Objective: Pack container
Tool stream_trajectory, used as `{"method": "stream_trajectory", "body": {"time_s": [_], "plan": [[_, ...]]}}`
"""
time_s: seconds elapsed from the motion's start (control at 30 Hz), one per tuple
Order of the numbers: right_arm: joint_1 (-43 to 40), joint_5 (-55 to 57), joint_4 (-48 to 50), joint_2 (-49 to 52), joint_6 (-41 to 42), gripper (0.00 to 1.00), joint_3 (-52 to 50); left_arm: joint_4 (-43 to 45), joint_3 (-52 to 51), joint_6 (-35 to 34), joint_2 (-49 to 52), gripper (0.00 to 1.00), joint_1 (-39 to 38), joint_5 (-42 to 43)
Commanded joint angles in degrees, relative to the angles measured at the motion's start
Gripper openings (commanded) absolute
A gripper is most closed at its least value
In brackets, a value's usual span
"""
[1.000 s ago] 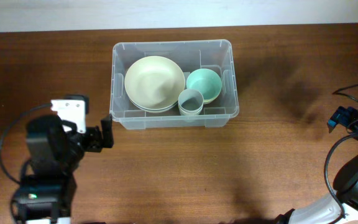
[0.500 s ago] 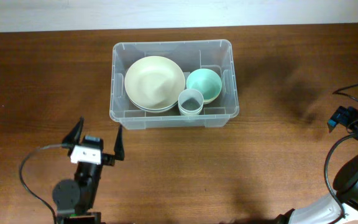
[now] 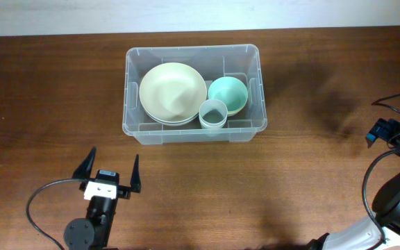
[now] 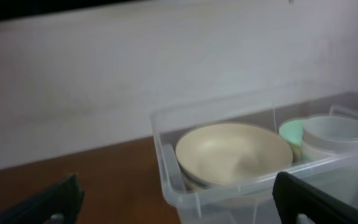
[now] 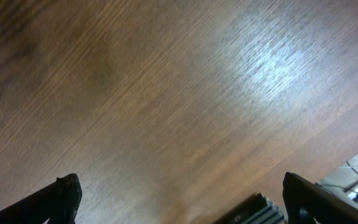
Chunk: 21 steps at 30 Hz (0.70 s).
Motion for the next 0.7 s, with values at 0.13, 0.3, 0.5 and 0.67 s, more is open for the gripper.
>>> {"method": "stream_trajectory", "body": {"time_s": [0.13, 0.3, 0.5, 0.67], "plan": [[-0.26, 0.5, -0.02, -1.05, 0.17, 0.99, 0.57, -5.22, -0.09, 1.25, -4.2, 1.0, -0.44, -1.27], [-0.26, 0.5, -0.02, -1.05, 0.17, 0.99, 0.57, -12.55, -0.09, 1.2, -4.2, 1.0, -1.49, -3.02], [-0.26, 0.52, -0.02, -1.05, 0.17, 0.99, 0.57, -12.55, -0.09, 1.18, -4.2, 1.0, -1.49, -3.21], [-0.26, 0.5, -0.02, -1.05, 0.17, 0.99, 0.57, -12.48, -0.09, 1.18, -4.17, 1.0, -1.49, -3.02]]}}
